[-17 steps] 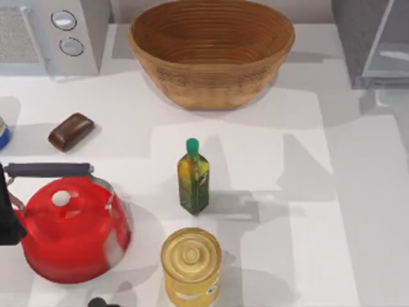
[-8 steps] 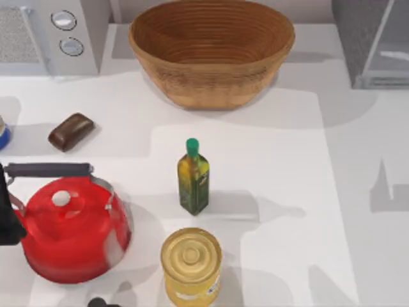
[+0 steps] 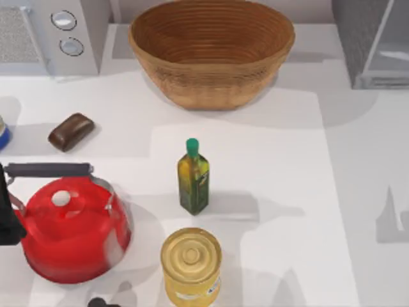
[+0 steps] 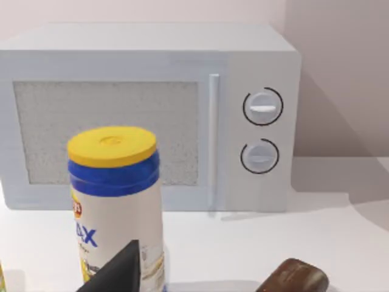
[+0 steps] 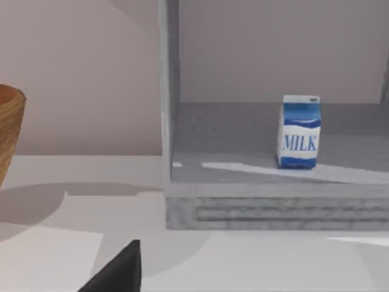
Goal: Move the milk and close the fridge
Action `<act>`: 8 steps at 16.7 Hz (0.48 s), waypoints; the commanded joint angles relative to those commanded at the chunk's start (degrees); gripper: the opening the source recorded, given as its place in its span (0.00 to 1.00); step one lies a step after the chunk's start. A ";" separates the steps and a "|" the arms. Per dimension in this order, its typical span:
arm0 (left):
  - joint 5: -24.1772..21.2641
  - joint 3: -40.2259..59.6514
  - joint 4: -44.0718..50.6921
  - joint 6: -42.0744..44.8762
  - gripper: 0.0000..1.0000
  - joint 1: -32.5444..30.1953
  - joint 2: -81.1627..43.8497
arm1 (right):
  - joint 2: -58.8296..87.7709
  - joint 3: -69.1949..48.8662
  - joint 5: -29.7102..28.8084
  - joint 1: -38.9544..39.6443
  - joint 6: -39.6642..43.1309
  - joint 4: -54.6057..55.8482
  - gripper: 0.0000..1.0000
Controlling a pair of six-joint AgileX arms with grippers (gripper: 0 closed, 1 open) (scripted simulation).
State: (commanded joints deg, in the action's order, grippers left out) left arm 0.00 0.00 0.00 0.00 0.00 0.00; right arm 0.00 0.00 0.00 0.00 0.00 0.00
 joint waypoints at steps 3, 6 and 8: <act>0.00 0.00 0.00 0.00 1.00 0.00 0.00 | 0.00 0.00 0.00 0.00 0.00 0.00 1.00; 0.00 0.00 0.00 0.00 1.00 0.00 0.00 | -0.43 -0.68 0.05 -0.16 0.00 -0.62 1.00; 0.00 0.00 0.00 0.00 1.00 0.00 0.00 | -3.02 -2.86 0.04 -0.13 0.03 -3.71 1.00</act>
State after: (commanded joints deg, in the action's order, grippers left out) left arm 0.00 0.00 0.00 0.00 0.00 0.00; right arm -3.02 -2.86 0.04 -0.13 0.03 -3.71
